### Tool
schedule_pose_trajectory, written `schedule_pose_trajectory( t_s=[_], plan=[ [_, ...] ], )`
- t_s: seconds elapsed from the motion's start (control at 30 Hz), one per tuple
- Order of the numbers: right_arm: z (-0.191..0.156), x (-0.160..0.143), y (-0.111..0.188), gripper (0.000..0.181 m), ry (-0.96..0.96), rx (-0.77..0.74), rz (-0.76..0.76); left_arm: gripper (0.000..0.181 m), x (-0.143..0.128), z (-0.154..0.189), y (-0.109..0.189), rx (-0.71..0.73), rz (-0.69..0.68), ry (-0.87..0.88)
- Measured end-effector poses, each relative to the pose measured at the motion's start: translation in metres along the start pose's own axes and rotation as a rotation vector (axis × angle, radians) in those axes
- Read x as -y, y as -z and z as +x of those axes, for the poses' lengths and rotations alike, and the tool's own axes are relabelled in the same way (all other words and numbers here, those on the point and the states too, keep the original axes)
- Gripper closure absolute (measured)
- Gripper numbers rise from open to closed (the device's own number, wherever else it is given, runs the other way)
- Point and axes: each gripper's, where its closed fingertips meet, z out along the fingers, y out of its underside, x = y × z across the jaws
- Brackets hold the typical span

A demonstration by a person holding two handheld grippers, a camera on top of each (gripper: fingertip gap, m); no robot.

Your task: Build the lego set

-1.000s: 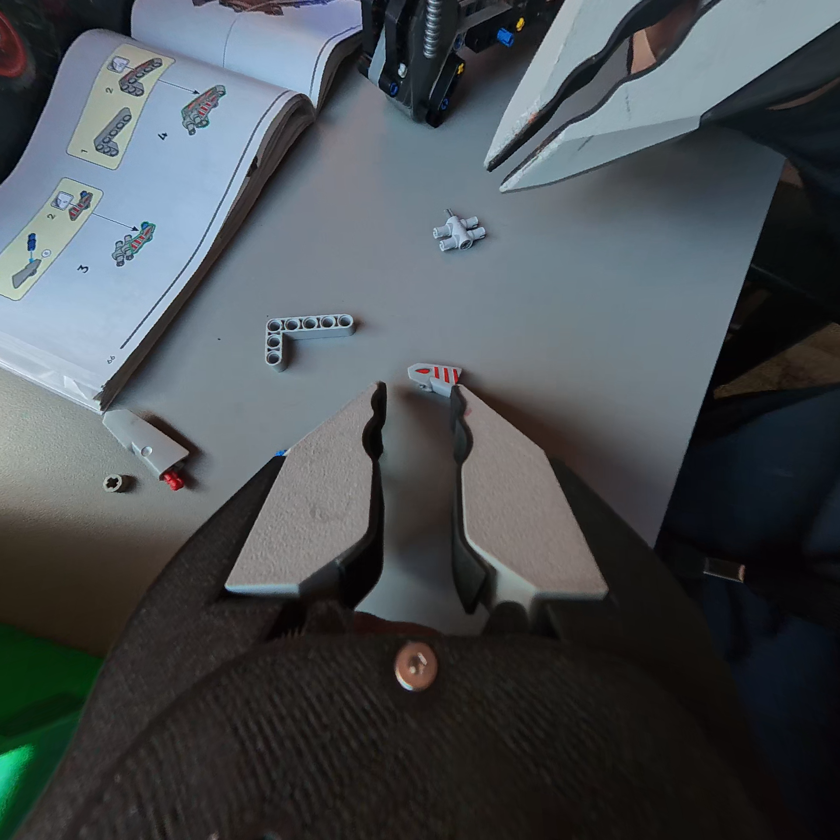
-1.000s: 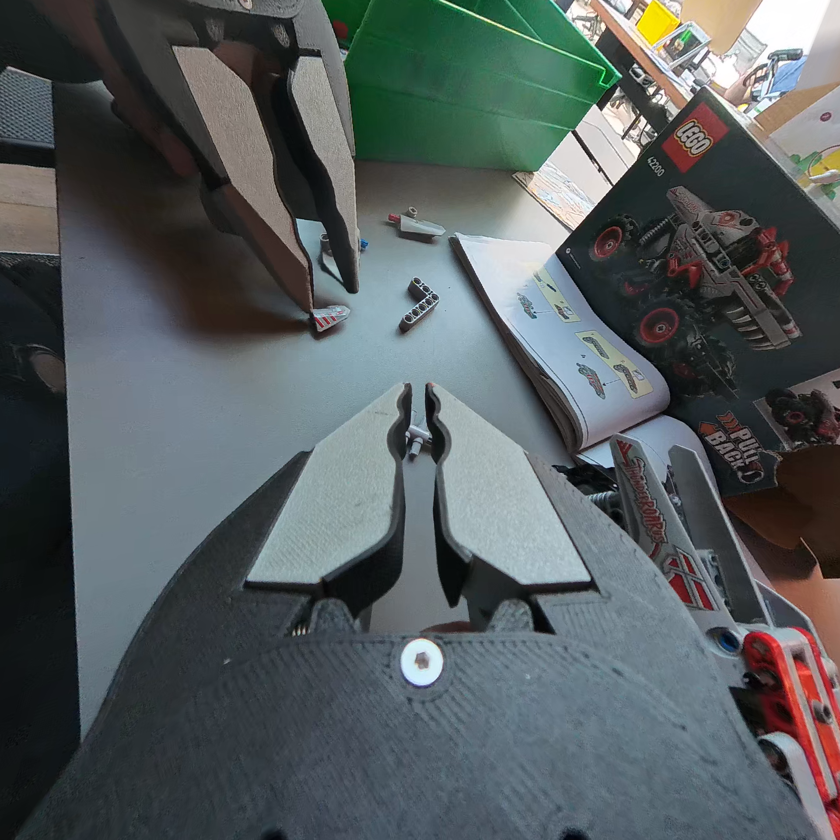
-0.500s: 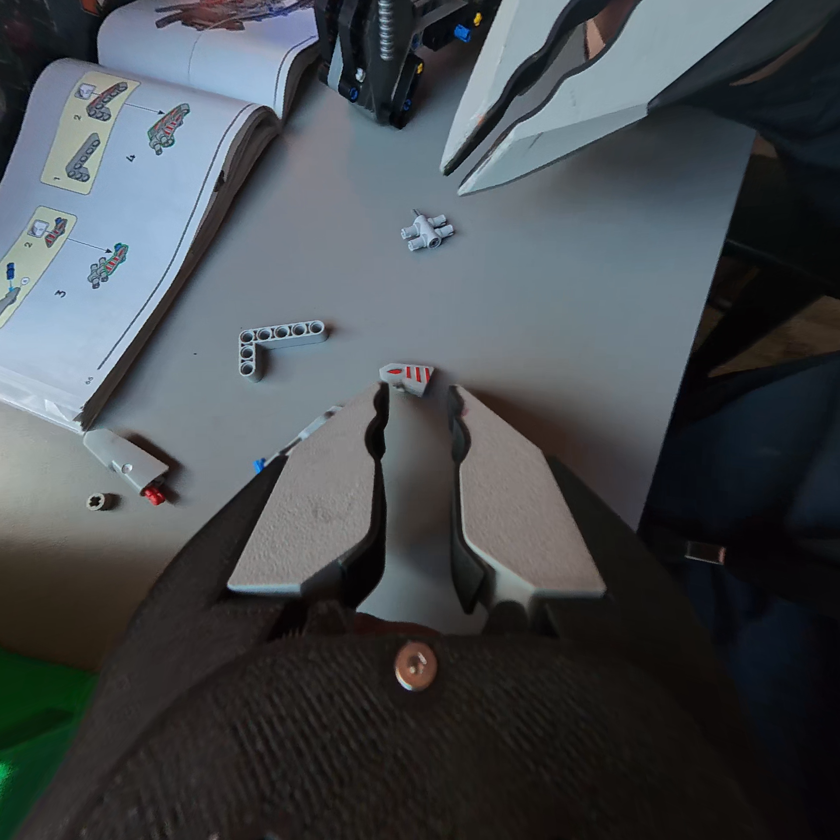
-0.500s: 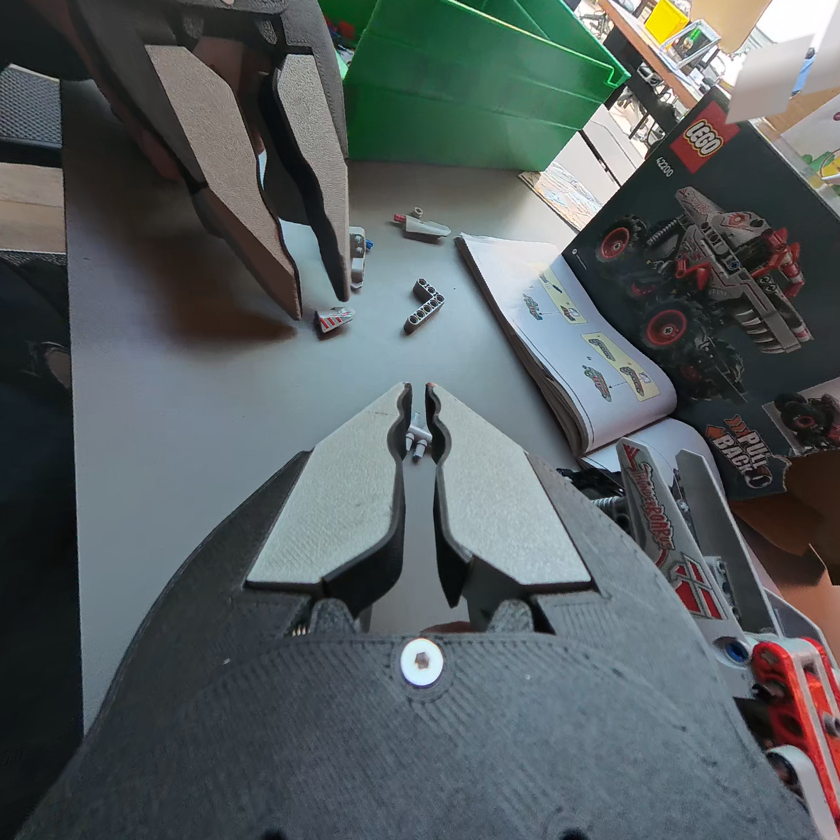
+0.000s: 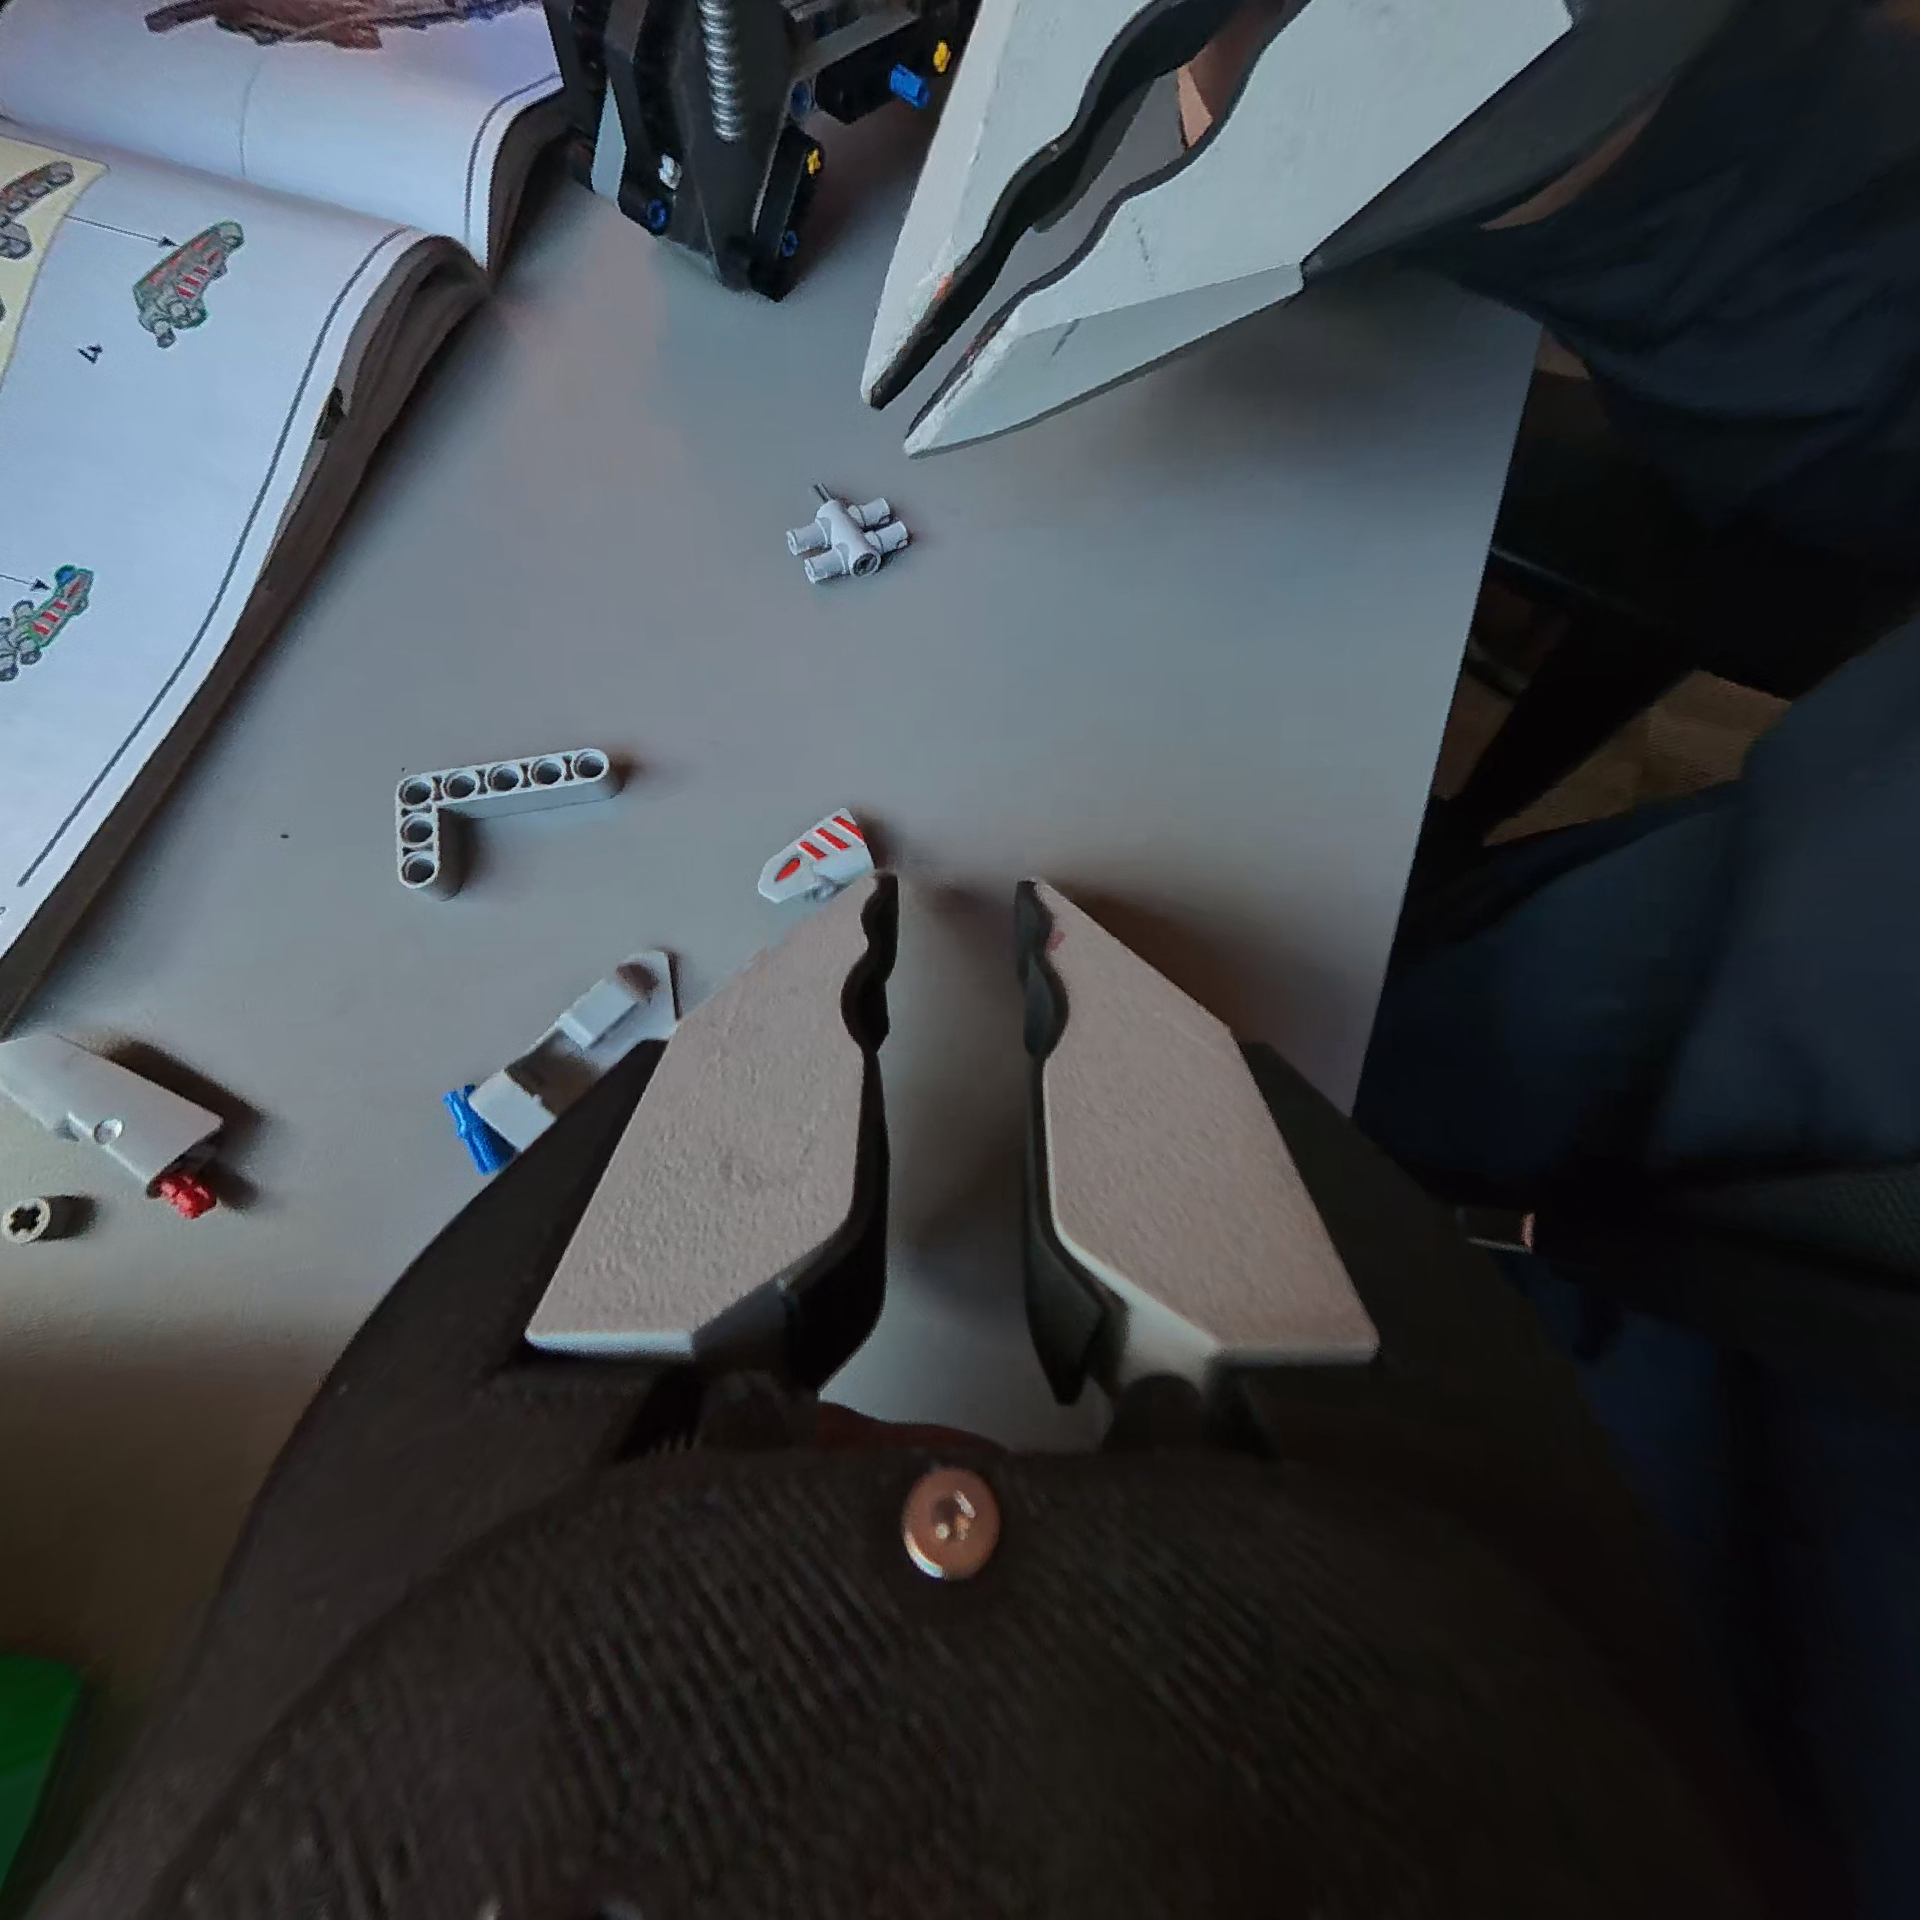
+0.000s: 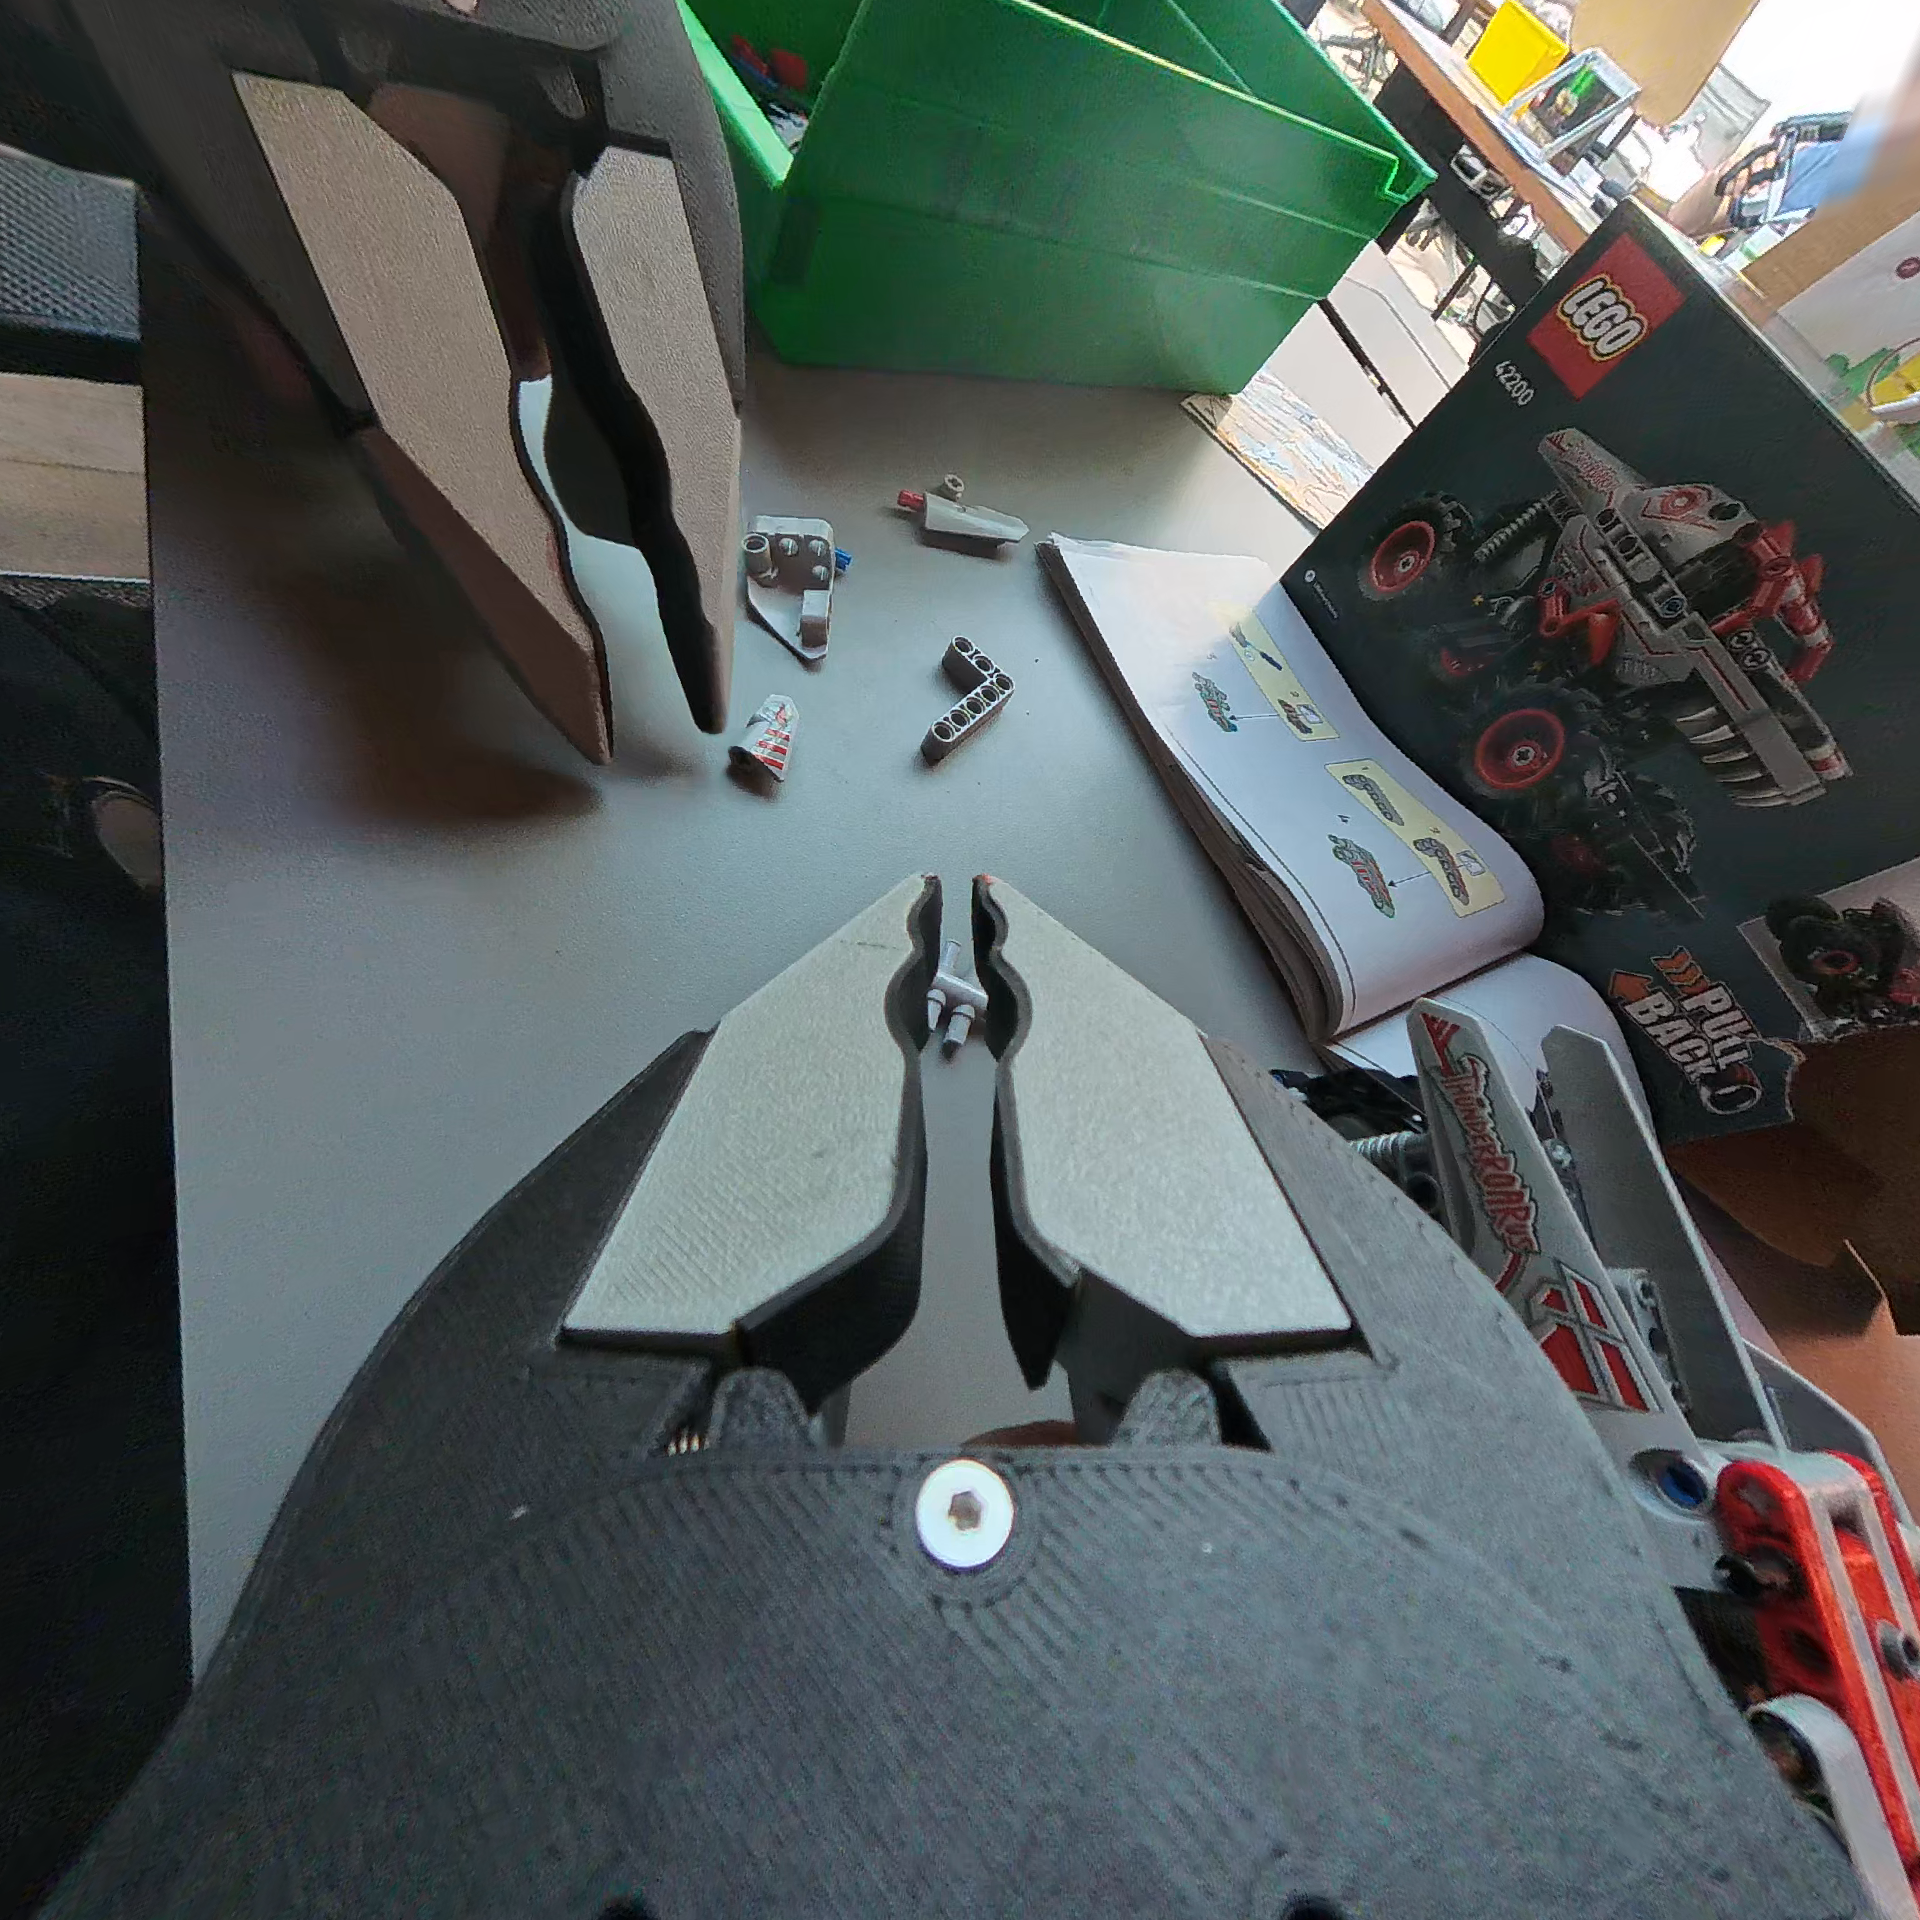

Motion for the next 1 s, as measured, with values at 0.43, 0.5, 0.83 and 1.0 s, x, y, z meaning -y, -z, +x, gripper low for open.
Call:
schedule_pose_trajectory(
  t_s=[0.43, 0.5, 0.83, 1.0],
  plan=[
    [-0.002, 0.003, -0.001, 0.178, -0.018, 0.014, 0.012, 0.164, -0.014, -0.015, 0.014, 0.061, -0.009, 0.015],
    [-0.002, 0.003, -0.001, 0.178, -0.02, 0.012, 0.012, 0.164, -0.016, -0.016, 0.016, 0.069, -0.015, 0.007],
    [-0.001, 0.0, -0.004, 0.178, -0.016, 0.011, -0.006, 0.162, -0.017, -0.015, 0.017, 0.039, -0.009, 0.02],
    [-0.002, 0.0, -0.005, 0.178, -0.017, 0.018, -0.01, 0.162, -0.016, -0.014, 0.017, 0.015, -0.005, 0.046]
  ],
)
